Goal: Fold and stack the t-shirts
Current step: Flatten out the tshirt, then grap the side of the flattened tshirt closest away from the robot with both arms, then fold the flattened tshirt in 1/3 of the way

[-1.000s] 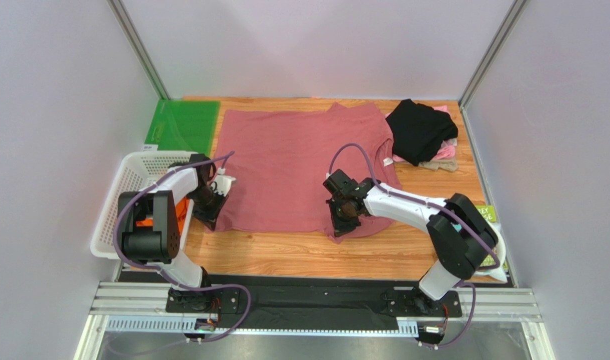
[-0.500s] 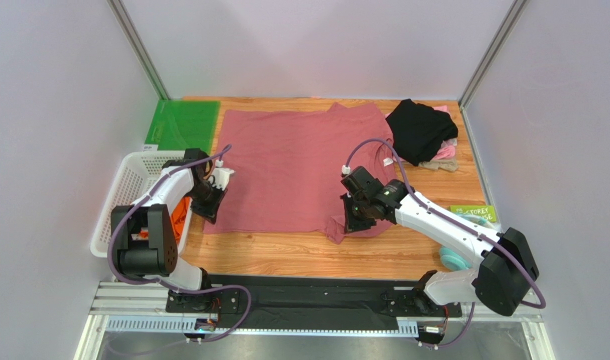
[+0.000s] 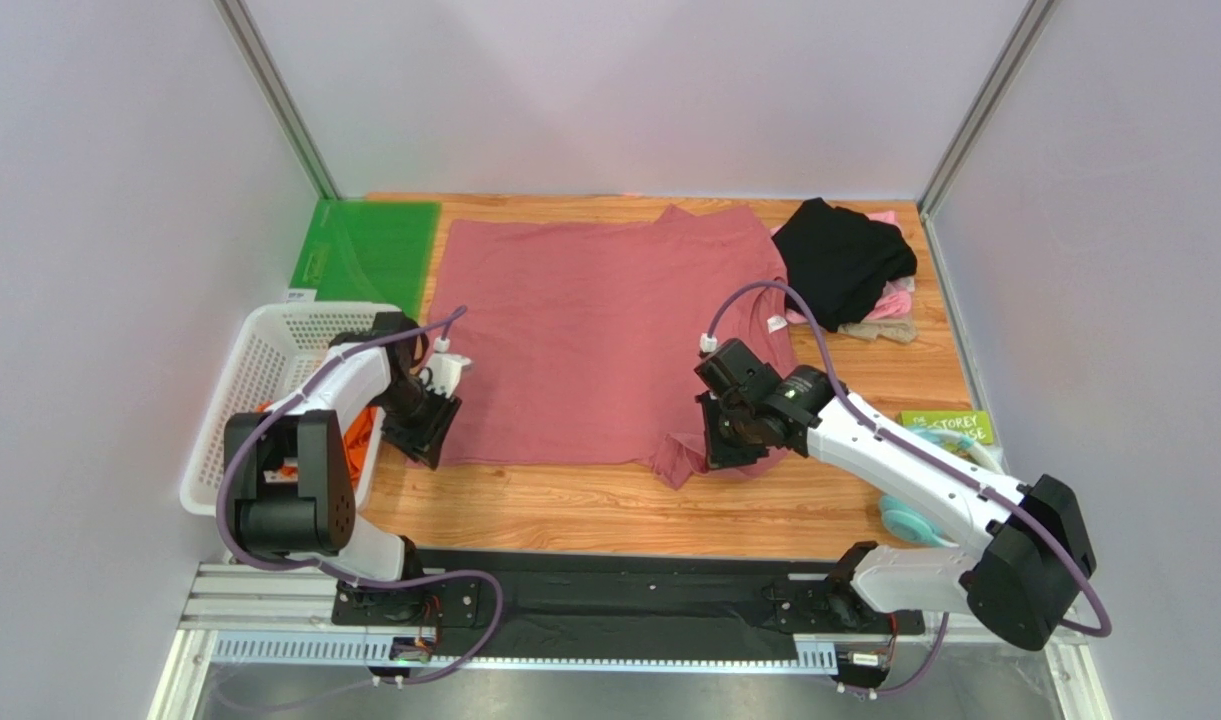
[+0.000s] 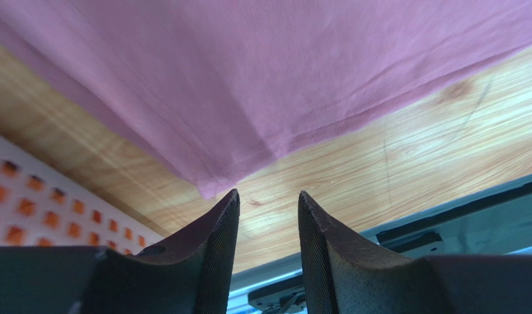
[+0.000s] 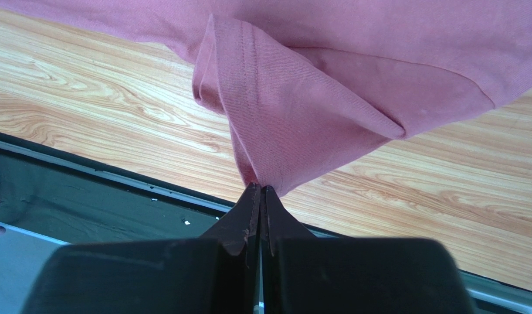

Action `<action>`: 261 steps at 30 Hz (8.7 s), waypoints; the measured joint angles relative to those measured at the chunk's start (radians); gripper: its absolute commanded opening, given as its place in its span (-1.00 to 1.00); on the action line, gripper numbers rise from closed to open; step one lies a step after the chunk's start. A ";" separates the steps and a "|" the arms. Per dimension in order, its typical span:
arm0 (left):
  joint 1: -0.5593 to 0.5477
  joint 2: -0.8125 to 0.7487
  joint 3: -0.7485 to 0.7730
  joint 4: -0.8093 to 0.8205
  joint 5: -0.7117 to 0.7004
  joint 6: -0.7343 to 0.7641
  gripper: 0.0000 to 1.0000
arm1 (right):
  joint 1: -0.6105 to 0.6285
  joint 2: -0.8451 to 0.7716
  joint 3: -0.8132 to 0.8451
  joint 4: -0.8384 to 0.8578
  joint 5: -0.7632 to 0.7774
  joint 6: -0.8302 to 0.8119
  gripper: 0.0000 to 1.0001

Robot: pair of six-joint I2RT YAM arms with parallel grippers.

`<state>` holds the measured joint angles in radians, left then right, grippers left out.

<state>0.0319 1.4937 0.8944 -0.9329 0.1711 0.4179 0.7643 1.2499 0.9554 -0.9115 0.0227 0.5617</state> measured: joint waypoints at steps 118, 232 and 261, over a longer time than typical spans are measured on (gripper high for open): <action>-0.170 -0.270 0.110 -0.330 -0.100 0.090 -1.00 | -0.035 -0.587 0.125 -0.436 -0.224 0.239 -0.44; -0.170 -0.184 0.100 -0.331 -0.052 0.129 -1.00 | 0.045 -0.498 0.117 -0.452 0.044 0.576 -1.00; -0.146 0.461 0.687 -0.212 -0.195 0.130 -1.00 | -0.522 0.249 0.358 0.053 -0.002 0.165 -1.00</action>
<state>-0.1143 1.9549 1.5814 -1.1446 -0.0235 0.5476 0.2420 1.4990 1.3132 -0.8585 0.0212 0.7265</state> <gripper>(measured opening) 0.007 0.008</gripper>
